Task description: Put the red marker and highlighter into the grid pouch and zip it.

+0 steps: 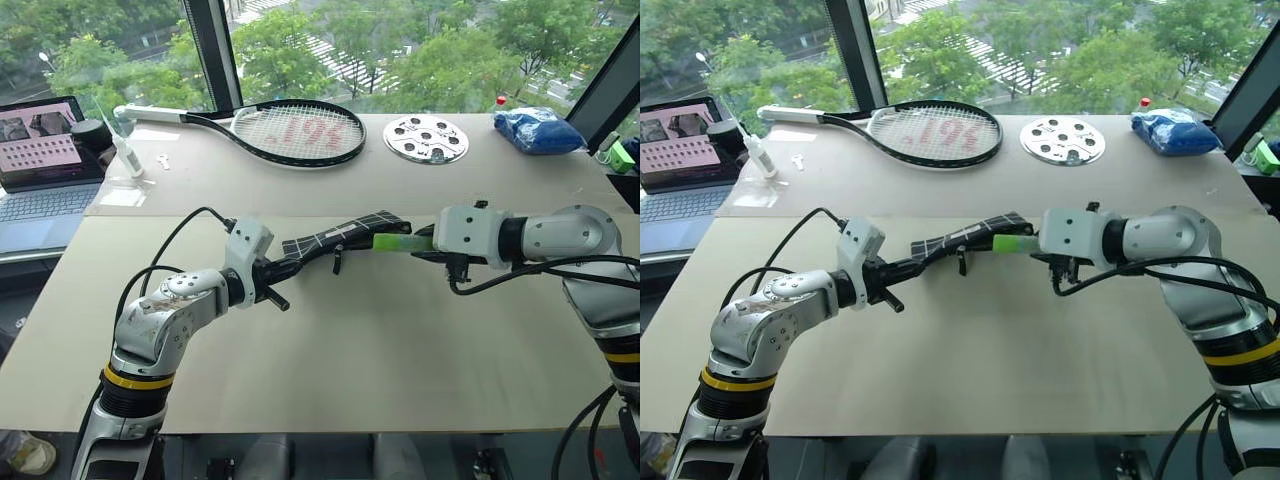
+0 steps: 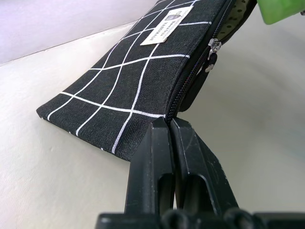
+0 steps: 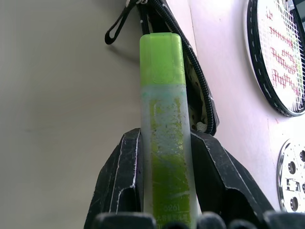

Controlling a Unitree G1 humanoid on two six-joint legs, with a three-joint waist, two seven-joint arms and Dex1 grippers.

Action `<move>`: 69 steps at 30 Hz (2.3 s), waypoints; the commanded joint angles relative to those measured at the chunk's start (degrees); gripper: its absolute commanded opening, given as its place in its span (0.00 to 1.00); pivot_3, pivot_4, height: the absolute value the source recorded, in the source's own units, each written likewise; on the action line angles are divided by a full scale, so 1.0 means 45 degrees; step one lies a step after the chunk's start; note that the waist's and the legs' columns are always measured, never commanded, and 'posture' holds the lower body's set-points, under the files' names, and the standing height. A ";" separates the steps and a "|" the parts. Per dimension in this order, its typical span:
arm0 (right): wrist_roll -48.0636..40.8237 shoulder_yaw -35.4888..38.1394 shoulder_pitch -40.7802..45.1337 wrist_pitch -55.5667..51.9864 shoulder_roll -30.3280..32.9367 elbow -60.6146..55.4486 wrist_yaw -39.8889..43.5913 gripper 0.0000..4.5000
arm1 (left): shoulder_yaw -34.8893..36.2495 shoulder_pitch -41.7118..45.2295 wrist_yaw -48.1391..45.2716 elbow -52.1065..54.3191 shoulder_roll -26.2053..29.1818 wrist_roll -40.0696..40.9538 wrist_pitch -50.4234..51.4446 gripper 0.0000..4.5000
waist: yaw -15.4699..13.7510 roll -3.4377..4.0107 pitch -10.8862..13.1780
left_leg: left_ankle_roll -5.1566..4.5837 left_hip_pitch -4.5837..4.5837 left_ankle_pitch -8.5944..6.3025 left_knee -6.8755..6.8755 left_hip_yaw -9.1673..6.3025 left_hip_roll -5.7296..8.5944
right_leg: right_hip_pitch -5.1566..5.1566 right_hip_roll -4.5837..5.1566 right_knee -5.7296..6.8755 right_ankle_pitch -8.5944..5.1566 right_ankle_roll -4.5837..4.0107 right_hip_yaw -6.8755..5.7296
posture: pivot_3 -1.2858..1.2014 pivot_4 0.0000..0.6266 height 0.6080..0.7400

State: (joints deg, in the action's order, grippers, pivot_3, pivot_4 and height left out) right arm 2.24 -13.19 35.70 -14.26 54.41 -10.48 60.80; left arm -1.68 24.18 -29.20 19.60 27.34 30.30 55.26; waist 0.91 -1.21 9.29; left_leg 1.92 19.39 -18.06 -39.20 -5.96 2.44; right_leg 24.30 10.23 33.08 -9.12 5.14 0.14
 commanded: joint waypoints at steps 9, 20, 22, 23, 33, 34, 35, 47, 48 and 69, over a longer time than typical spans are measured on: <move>0.2796 -0.1364 0.1590 0.0176 -0.1313 0.1108 -0.0686 0.23 | -0.0367 0.0294 -0.0543 0.0220 0.0220 -0.0332 -0.0550 0.00 | 0.0018 0.0000 0.0000 | 0.0006 0.0002 0.0003 0.0001 0.0000 0.0000 | 0.0006 -0.0001 -0.0001 0.0000 0.0000 0.0000 | 0.52 0.24 1.00; 0.6084 -0.2953 0.2120 0.2977 -0.3602 0.1898 -0.3777 0.23 | -0.0423 0.0408 -0.0749 0.0124 0.0255 -0.0390 -0.0650 0.00 | 0.0067 -0.0001 0.0001 | 0.0020 0.0006 0.0010 0.0001 0.0000 0.0000 | 0.0015 -0.0002 -0.0001 0.0001 -0.0001 0.0001 | 0.52 0.24 1.00; 0.6443 -0.3038 0.2121 0.3802 -0.4000 0.2216 -0.4539 0.23 | -0.0402 0.0410 -0.0779 0.0141 0.0270 -0.0395 -0.0636 0.00 | 0.0077 -0.0001 0.0001 | 0.0024 0.0005 0.0013 0.0004 -0.0001 -0.0001 | 0.0021 -0.0004 0.0004 0.0001 -0.0001 0.0001 | 0.52 0.24 1.00; 0.6571 -0.3025 0.2114 0.4206 -0.4181 0.2423 -0.4961 0.23 | -0.0378 0.0405 -0.0783 0.0170 0.0280 -0.0386 -0.0616 0.00 | 0.0077 -0.0002 0.0001 | 0.0026 0.0008 0.0014 0.0005 0.0000 0.0000 | 0.0025 -0.0002 0.0004 0.0001 -0.0001 0.0002 | 0.52 0.24 1.00; 0.6661 -0.2353 0.2580 0.6847 -0.4026 0.4883 -0.6479 0.88 | -0.0121 0.0308 -0.0711 0.0367 0.0339 -0.0208 -0.0404 0.00 | 0.0114 -0.0002 0.0001 | 0.0028 0.0010 0.0014 0.0005 0.0000 0.0001 | 0.0021 -0.0002 -0.0002 0.0001 -0.0001 0.0003 | 0.52 0.24 1.00; 0.6619 -0.2299 0.2714 0.7003 -0.3942 0.5093 -0.6471 0.96 | -0.0104 0.0291 -0.0701 0.0395 0.0345 -0.0187 -0.0376 0.00 | 0.0145 -0.0002 0.0002 | 0.0027 0.0010 0.0014 0.0005 -0.0001 0.0001 | 0.0022 -0.0002 -0.0002 0.0001 -0.0001 0.0004 | 0.52 0.24 1.00; 0.6675 -0.2231 0.2874 0.7271 -0.3847 0.5331 -0.6688 0.99 | -0.0080 0.0278 -0.0692 0.0421 0.0346 -0.0159 -0.0345 0.00 | 0.0163 -0.0002 0.0002 | 0.0027 0.0010 0.0014 0.0005 0.0000 0.0001 | 0.0022 -0.0002 -0.0002 0.0001 -0.0001 0.0004 | 0.52 0.24 1.00; 0.4755 -0.0915 0.3649 0.9071 -0.2358 0.6709 -0.5559 0.99 | 0.0814 0.0537 -0.0328 0.0355 -0.0169 0.0745 0.0353 0.00 | 0.0345 -0.0005 0.0003 | 0.0027 0.0014 0.0014 0.0023 0.0001 0.0001 | 0.0021 -0.0001 -0.0021 0.0001 -0.0001 0.0006 | 0.52 0.24 1.00; 0.4339 -0.0766 0.3513 0.8957 -0.2307 0.6499 -0.5180 0.99 | 0.0831 0.0555 -0.0311 0.0344 -0.0181 0.0754 0.0373 0.00 | 0.0351 -0.0005 0.0003 | 0.0027 0.0013 0.0014 0.0023 0.0000 0.0000 | 0.0020 -0.0002 -0.0021 0.0001 -0.0001 0.0006 | 0.52 0.24 1.00; -0.5662 0.5091 0.0306 -0.5844 -0.2246 0.0299 -0.2096 0.21 | 0.0889 0.0710 -0.0177 0.0106 -0.0185 0.0773 0.0399 0.00 | 0.0073 -0.0006 0.0003 | 0.0000 0.0018 -0.0001 0.0013 -0.0004 0.0001 | 0.0020 -0.0003 -0.0007 0.0002 -0.0001 0.0008 | 0.52 0.24 1.00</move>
State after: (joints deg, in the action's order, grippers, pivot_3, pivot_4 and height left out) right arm -21.79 7.55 37.95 -39.58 43.55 -7.89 52.14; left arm 1.23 26.18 -29.84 19.25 26.24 33.07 57.66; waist 1.24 -1.23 9.30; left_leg 1.91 19.47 -18.06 -39.14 -5.98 2.44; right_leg 24.38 10.21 33.05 -9.12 5.13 0.17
